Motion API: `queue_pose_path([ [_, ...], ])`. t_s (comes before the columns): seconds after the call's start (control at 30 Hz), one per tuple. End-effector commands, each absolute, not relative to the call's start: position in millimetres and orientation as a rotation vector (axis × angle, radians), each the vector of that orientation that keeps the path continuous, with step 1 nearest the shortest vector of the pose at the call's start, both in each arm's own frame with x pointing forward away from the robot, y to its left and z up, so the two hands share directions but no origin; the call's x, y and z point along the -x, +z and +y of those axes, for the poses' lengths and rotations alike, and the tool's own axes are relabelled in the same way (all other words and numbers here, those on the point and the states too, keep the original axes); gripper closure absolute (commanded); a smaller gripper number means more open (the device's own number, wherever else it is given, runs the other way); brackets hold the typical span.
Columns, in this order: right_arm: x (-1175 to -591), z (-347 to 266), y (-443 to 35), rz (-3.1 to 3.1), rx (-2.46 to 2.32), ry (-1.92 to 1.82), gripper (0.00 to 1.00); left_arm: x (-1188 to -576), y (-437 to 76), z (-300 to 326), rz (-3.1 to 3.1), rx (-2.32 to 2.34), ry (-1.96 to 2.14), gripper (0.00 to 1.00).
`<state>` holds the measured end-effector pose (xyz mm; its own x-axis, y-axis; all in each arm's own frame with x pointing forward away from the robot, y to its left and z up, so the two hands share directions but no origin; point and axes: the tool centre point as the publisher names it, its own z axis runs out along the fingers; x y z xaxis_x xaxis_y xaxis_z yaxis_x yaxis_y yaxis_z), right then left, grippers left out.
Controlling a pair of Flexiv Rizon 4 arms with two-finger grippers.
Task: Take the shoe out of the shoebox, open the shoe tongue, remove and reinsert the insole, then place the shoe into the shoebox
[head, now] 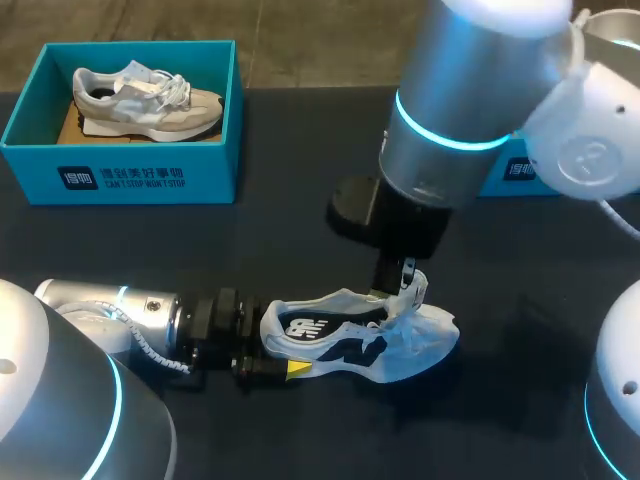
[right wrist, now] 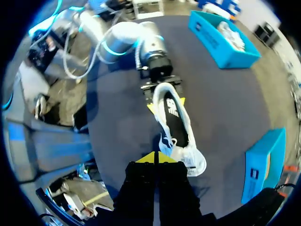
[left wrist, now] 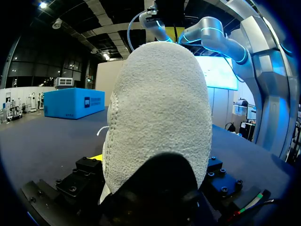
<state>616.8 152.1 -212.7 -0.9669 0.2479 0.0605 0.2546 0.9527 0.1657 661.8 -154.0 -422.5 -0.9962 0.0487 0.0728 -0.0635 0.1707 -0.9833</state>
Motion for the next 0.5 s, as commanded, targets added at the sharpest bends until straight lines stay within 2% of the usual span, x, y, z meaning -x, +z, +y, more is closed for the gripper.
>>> queue_pose_path([
  [0.03,-623,156,-232,-3.094,0.304,-0.245,1.00,-661,-423,-153,-2.337,-0.017,1.971,1.00],
  [0.2,-622,164,-251,-3.130,0.257,-0.242,1.00,-661,-423,-153,-2.337,-0.017,1.971,1.00],
  [0.5,-620,160,-252,-3.162,0.280,-0.316,1.00,-661,-423,-153,-2.337,-0.017,1.971,1.00],
])
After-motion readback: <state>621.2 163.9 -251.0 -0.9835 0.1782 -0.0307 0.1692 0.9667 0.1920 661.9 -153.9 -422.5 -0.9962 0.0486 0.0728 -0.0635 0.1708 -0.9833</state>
